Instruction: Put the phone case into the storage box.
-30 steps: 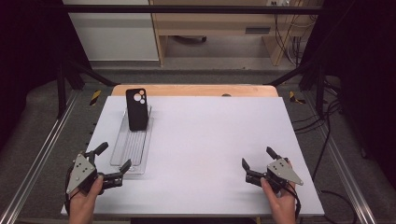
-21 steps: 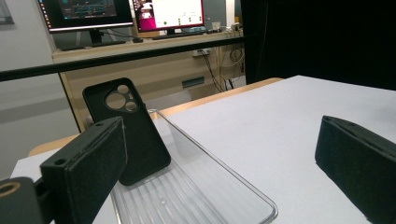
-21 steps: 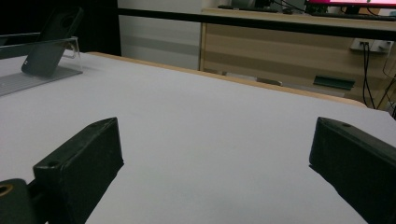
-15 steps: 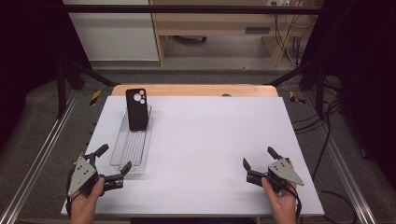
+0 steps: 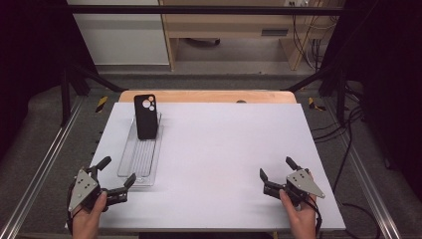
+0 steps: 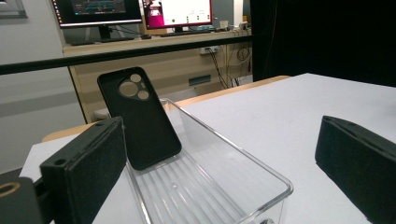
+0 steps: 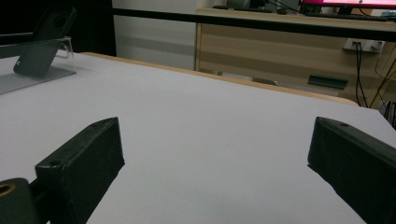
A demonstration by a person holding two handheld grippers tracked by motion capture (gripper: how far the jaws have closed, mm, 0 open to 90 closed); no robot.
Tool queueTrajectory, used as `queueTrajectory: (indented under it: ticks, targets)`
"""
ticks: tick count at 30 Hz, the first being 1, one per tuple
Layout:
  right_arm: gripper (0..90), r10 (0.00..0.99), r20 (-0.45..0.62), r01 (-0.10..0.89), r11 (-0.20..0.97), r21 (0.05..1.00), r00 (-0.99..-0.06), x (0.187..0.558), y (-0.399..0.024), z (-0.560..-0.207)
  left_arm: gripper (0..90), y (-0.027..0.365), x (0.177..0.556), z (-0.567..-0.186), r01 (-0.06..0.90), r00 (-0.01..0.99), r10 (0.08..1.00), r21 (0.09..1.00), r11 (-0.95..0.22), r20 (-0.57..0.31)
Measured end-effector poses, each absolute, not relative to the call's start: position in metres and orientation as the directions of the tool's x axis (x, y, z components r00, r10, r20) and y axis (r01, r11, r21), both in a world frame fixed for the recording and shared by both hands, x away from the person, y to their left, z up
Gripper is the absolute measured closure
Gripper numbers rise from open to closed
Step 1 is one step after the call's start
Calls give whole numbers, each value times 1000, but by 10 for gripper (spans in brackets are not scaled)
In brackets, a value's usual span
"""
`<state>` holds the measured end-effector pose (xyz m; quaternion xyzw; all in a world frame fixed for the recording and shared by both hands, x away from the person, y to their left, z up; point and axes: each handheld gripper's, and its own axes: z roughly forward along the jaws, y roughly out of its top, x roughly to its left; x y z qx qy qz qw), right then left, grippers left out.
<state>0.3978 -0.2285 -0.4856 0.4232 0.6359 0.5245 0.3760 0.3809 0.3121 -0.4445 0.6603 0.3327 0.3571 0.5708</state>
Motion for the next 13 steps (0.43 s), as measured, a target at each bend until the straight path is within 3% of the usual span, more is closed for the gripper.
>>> queueTrajectory:
  ticks: [13]
  targets:
    - [46,934,-32,143,89,986,-355,397,-232,-487,18,323,382,-450,9,485,867,991,-134,112]
